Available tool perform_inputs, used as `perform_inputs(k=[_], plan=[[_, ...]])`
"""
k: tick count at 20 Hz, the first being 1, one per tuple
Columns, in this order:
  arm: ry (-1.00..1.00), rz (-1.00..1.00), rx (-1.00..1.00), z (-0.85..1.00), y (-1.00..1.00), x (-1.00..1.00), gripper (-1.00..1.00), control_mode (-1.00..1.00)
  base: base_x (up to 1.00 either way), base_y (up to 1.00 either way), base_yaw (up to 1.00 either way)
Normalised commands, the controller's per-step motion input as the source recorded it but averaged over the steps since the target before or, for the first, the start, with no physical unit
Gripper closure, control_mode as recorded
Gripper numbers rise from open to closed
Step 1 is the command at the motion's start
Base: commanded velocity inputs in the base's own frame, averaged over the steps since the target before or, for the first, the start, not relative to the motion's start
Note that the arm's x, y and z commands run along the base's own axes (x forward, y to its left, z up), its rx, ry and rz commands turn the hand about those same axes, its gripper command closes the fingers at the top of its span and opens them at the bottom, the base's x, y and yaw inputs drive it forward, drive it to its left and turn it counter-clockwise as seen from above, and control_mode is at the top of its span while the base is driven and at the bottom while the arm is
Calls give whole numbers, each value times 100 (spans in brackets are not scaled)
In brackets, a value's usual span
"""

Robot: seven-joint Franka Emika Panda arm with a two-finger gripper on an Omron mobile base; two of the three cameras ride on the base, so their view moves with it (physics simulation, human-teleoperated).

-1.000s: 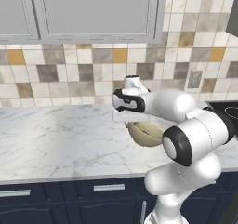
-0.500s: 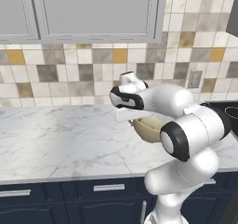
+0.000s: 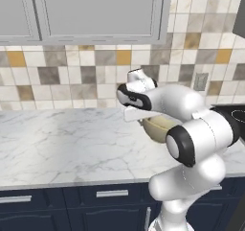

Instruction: Place the fish on the plate and place the squash on the same plate.

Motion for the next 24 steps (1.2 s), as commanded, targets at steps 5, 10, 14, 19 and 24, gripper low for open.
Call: perform_inputs(k=[5, 10, 14, 19, 24], plan=[[-1, 0, 6, 7, -31, -9, 100, -100, 0, 0, 0], [-11, 0, 8, 1, -30, -5, 100, -100, 0, 0, 0], [-14, 0, 4, 7, -32, -1, 100, -100, 0, 0, 0], [-13, 1, 4, 6, -36, 0, 100, -100, 0, 0, 0], [-8, 7, 9, 2, -30, 2, 100, -100, 0, 0, 0]])
